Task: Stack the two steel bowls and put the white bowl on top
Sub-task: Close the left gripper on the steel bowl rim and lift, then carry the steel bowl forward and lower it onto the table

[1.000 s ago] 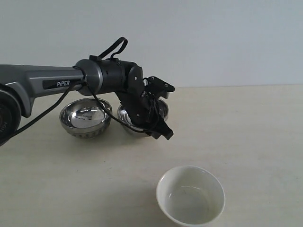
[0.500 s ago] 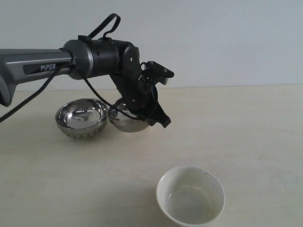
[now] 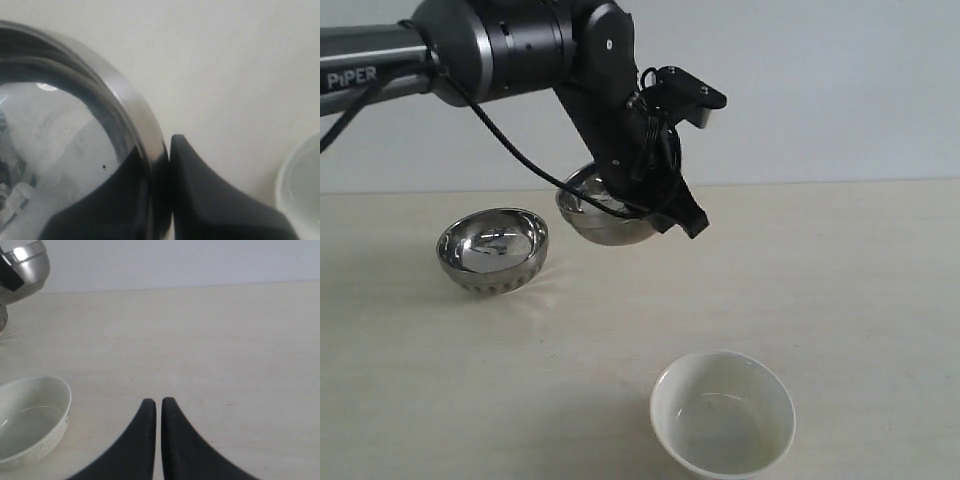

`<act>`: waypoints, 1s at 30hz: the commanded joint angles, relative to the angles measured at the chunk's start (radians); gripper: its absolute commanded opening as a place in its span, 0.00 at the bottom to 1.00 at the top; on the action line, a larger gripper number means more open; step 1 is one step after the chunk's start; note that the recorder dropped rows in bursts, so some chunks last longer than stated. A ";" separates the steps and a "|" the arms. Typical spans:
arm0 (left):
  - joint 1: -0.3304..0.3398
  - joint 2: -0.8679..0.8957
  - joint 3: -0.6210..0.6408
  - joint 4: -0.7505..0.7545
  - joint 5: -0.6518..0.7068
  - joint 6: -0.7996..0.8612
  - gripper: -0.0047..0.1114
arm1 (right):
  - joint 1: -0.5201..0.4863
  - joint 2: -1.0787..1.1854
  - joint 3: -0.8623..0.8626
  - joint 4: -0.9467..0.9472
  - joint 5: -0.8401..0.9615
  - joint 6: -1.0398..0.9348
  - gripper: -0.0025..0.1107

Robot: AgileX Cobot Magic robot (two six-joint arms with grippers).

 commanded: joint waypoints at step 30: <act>-0.032 -0.606 1.110 0.211 -0.308 -0.399 0.07 | -0.001 -0.005 0.004 -0.008 -0.004 -0.001 0.02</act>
